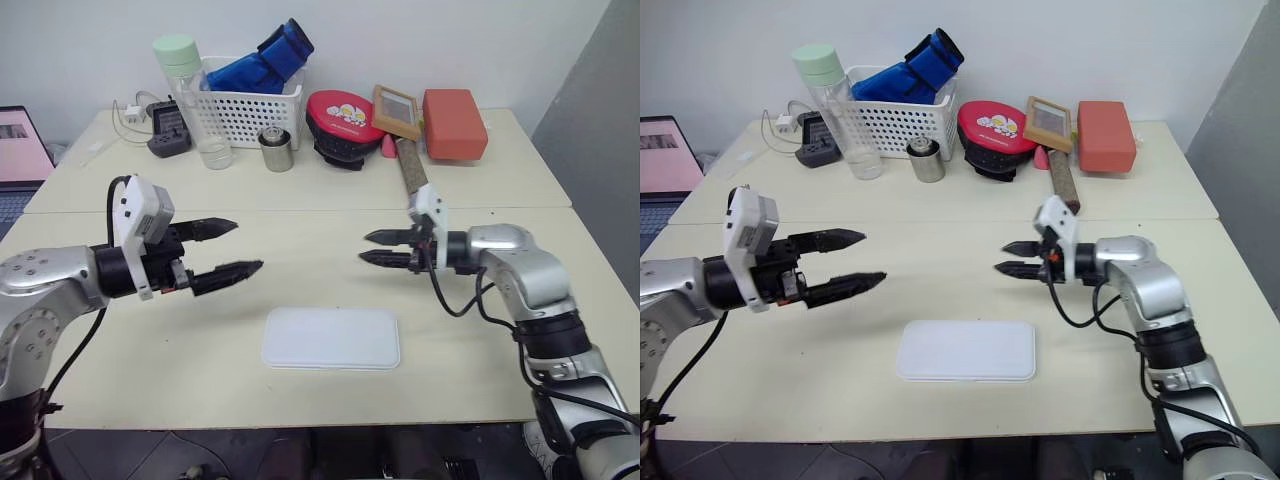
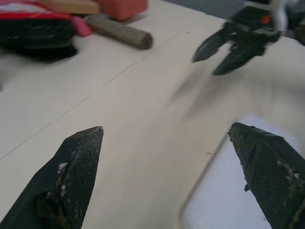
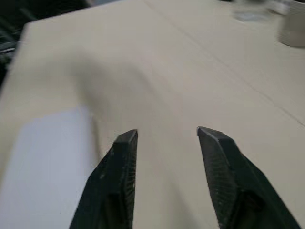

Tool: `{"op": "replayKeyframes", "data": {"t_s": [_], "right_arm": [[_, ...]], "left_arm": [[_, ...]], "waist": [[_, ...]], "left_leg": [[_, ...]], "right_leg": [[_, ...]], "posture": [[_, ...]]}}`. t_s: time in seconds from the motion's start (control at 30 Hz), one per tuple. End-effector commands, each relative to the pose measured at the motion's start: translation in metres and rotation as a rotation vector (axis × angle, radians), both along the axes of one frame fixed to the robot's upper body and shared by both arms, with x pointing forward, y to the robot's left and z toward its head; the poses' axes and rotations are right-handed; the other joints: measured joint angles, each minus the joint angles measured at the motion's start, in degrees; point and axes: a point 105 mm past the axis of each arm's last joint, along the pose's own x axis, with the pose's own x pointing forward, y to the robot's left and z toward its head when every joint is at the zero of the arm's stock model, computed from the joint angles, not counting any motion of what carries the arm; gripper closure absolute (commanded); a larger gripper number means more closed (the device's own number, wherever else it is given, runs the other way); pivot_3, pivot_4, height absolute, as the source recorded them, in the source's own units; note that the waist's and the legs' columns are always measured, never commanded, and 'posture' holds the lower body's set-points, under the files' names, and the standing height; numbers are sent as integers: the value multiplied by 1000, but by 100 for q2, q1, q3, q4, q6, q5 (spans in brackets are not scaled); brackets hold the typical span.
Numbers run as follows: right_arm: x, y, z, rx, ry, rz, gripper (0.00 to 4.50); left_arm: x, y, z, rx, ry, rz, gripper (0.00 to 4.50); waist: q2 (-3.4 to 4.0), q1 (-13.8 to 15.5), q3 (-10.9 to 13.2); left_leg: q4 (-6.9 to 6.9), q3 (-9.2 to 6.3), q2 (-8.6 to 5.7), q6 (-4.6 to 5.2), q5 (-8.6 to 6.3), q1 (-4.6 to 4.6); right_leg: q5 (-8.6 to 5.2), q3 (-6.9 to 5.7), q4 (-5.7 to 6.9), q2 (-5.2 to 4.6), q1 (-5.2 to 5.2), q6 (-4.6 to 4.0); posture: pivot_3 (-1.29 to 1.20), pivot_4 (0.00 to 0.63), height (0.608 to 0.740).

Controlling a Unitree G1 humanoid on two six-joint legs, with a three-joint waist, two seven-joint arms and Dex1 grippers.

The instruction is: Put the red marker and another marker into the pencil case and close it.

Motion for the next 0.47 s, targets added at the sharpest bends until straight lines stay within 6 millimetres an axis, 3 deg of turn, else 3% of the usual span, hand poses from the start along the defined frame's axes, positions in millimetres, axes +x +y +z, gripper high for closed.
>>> {"op": "replayKeyframes", "data": {"t_s": [0.03,0.23,0.37,0.47], "right_arm": [[0,-31,4,-12,-34,-118,1311],[-12,-74,10,-82,-41,-222,90],[-18,-95,13,-115,-35,-262,90],[-17,-96,13,-115,-38,-269,90]], "left_arm": [[17,22,3,27,-89,159,0],[11,51,-4,37,-70,251,0],[-1,73,-15,79,-11,289,0],[-1,78,-14,68,-13,299,0]], "waist": [[0,0,0],[1,-31,1],[0,-32,1],[2,-27,1]], "left_leg": [[0,-2,2,0,0,-4],[-2,5,2,5,-3,-2],[-2,1,6,11,-6,2],[-3,4,2,12,-6,3]], "right_leg": [[0,-1,0,0,-2,0],[0,3,1,-23,-4,0],[-1,-3,2,-22,2,0],[-1,-2,2,-24,3,0]], "posture": [[0,150,740],[0,150,740],[0,150,740],[0,150,740]]}}
